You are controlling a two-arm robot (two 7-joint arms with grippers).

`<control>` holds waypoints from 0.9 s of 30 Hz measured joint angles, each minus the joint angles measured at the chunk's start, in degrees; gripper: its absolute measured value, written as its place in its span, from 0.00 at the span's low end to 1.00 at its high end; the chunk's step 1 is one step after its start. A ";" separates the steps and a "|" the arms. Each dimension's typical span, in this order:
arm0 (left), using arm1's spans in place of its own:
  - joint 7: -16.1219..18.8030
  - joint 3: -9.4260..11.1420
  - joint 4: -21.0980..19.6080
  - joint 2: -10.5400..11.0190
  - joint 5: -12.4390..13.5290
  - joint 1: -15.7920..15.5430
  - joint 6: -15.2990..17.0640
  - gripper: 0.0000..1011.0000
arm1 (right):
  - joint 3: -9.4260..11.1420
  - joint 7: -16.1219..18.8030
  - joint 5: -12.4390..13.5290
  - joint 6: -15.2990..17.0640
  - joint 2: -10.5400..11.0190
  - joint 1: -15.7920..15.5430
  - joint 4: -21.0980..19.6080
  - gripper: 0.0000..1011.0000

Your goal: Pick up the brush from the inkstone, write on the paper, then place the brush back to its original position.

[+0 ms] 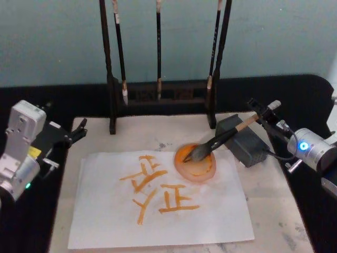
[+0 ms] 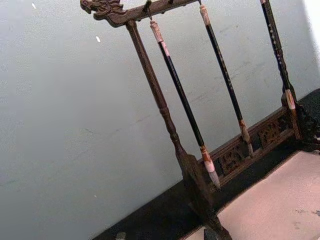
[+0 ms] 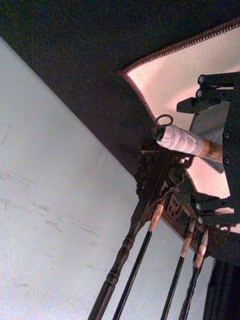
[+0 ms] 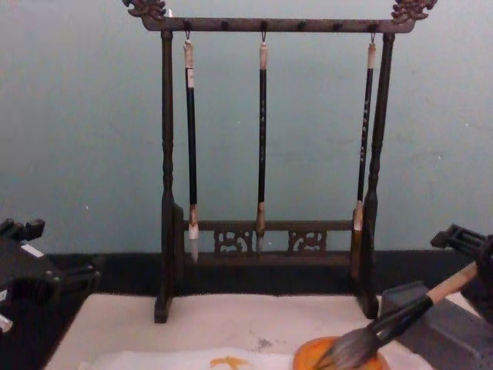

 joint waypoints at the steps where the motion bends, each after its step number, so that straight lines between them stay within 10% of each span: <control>1: 0.00 0.00 0.00 0.00 0.00 0.00 0.00 1.00 | 0.01 0.01 0.00 0.00 0.00 0.00 0.00 0.99; 10: 0.00 0.00 0.00 0.00 0.00 0.00 0.00 1.00 | 0.14 0.01 0.00 0.05 -0.04 0.00 -0.05 0.98; 27: 0.00 0.00 0.00 0.00 0.00 0.00 0.00 1.00 | 0.28 0.00 -0.03 0.21 -0.05 -0.07 -0.13 0.50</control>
